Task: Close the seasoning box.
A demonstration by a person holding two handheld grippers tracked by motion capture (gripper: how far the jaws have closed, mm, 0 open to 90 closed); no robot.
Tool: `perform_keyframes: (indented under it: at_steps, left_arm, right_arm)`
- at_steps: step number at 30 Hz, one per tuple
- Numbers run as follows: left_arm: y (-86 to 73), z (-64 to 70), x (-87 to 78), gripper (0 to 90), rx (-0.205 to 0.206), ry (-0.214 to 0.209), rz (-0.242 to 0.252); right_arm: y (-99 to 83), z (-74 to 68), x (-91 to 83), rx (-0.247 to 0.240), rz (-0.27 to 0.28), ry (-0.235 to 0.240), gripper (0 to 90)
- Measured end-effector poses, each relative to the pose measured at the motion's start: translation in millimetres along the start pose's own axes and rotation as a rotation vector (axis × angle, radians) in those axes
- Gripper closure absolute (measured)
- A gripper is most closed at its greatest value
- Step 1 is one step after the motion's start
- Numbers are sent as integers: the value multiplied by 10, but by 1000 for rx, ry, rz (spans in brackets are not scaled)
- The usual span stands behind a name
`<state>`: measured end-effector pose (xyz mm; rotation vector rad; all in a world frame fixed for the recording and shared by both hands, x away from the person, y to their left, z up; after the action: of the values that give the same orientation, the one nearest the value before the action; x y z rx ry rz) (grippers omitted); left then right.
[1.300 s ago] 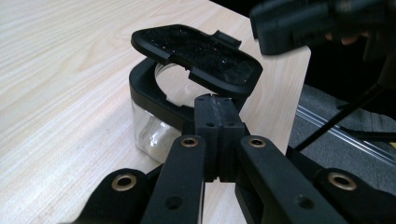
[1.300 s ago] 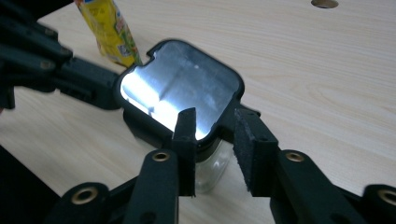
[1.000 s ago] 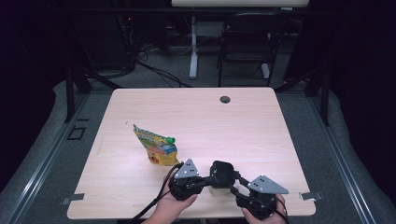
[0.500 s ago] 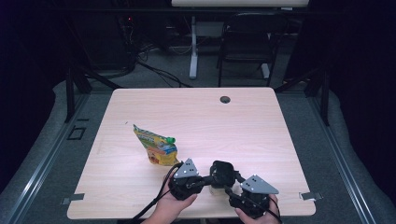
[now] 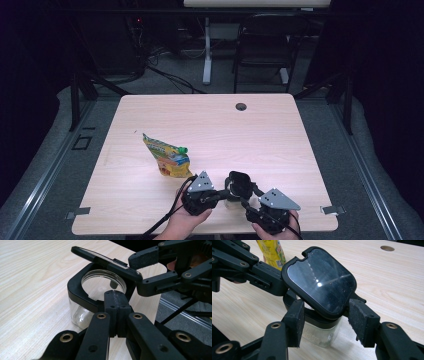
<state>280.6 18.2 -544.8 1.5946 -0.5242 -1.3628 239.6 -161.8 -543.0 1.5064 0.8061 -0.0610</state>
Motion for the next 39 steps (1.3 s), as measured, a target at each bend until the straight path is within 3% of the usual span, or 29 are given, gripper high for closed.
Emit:
perform_keyframes:
  at_steps: [16, 29, 33, 39]
  left_arm:
    - [6, -2, 3, 900, 5, -6, -7]
    - [5, 0, 4, 900, 7, -4, -6]
    - [7, 6, 11, 900, 7, -9, -4]
    - [10, 12, 13, 900, 9, -4, -6]
  right_arm:
    - [44, 36, -67, 28, 33, -6, 508]
    - [66, 78, -149, 38, 52, -15, 662]
    - [71, 102, -176, 46, 60, -22, 748]
    - [78, 167, -213, 94, 68, -27, 816]
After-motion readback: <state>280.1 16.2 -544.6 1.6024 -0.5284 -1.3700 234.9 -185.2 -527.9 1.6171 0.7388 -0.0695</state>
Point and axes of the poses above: each handheld gripper's, and its own axes: x roughly forward along the jaws, y roughly out of its top, z roughly to its right, the point moved 4 cm from there along x, roughly forward along the jaws, and after that the axes turned 9 degrees about x, right-handed, at the moved point
